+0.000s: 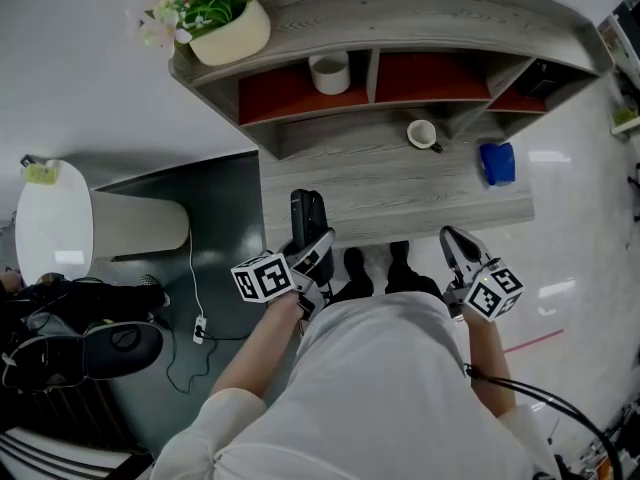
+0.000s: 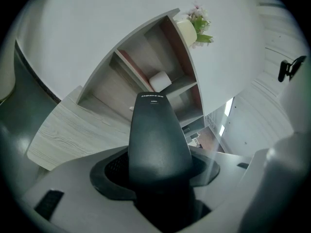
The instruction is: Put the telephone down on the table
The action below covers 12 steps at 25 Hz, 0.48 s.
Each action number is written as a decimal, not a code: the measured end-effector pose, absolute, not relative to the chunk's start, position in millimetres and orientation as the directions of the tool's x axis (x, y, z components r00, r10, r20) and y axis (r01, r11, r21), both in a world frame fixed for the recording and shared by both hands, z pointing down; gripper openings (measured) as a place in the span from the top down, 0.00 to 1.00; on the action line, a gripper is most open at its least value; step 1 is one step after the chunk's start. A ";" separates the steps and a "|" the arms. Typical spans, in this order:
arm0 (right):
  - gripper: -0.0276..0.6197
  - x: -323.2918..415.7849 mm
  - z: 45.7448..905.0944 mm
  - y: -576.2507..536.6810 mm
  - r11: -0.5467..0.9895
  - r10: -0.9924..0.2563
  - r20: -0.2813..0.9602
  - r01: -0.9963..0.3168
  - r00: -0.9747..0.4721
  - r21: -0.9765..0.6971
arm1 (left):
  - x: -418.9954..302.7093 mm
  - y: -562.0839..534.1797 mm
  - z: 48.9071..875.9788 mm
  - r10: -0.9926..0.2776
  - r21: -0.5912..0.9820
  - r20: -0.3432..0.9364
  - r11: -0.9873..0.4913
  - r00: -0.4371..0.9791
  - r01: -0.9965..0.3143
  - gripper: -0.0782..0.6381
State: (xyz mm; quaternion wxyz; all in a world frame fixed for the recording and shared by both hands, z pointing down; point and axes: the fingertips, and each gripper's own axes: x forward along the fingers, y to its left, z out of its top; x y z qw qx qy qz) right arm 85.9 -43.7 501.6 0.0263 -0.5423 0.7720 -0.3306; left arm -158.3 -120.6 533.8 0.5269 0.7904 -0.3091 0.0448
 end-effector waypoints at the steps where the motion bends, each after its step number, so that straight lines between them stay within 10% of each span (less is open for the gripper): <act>1: 0.93 86.8 503.3 -46.1 0.197 -0.852 0.317 -0.817 -0.416 -0.542 | -156.0 -122.5 536.6 -0.442 0.801 0.404 -0.251 0.801 -0.543 0.48; 12: 0.93 114.4 519.2 -58.1 0.218 -0.815 0.333 -0.784 -0.474 -0.582 | -120.9 -149.7 593.1 -0.438 0.765 0.495 -0.190 0.751 -0.615 0.48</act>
